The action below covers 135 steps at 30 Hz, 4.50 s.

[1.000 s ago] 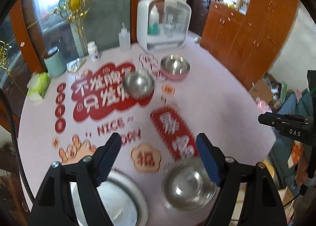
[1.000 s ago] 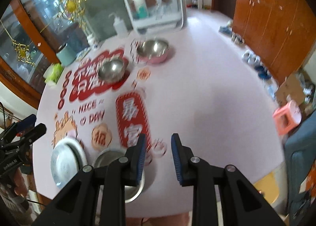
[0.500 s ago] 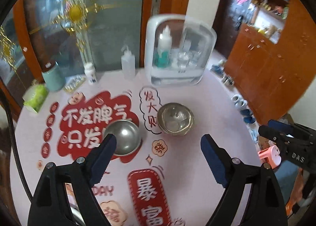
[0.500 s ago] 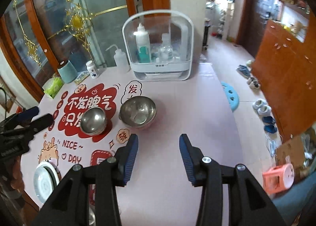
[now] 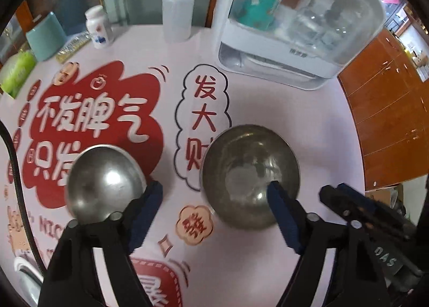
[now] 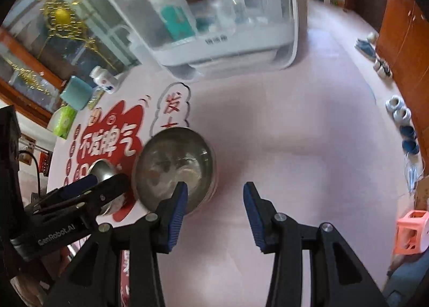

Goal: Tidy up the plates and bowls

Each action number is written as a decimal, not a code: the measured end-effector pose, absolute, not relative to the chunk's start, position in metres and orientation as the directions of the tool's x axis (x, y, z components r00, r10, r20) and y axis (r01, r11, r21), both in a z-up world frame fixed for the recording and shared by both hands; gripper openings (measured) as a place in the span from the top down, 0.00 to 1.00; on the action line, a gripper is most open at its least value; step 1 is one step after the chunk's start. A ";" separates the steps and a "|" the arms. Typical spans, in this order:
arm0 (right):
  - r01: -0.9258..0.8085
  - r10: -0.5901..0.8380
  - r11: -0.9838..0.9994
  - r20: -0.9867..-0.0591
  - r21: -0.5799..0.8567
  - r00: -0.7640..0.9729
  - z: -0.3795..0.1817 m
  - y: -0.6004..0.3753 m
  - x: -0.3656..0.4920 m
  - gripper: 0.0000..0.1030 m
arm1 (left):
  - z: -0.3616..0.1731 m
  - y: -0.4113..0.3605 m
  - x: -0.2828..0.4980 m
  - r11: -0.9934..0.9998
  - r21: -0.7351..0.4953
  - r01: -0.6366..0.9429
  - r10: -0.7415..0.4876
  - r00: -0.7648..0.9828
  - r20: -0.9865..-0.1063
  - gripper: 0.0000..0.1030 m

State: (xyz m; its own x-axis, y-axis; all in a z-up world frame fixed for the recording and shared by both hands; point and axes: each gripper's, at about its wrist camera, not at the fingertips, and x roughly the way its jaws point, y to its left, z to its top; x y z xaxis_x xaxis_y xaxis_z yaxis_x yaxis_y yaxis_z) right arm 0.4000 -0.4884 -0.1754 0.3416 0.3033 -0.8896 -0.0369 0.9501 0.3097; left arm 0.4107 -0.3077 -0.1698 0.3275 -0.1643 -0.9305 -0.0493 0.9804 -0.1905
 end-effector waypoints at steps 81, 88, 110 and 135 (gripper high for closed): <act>-0.161 0.300 0.949 -0.935 0.272 0.187 -0.188 -0.303 0.049 0.91 | -0.192 -0.142 0.030 0.975 -0.198 0.098 -0.209 0.121 -0.970 0.88; -0.171 0.283 0.952 -0.944 0.255 0.168 -0.198 -0.298 0.054 0.91 | -0.204 -0.142 0.036 0.978 -0.183 0.100 -0.194 0.108 -0.975 0.88; -0.192 0.211 0.967 -0.952 0.170 0.220 -0.192 -0.293 0.065 0.74 | -0.197 -0.129 0.048 0.981 -0.178 0.075 -0.187 0.142 -0.972 0.86; -0.228 0.259 0.954 -0.915 0.194 0.309 -0.144 -0.286 0.050 0.74 | -0.128 -0.092 0.031 0.986 -0.166 0.022 -0.164 0.321 -0.933 0.39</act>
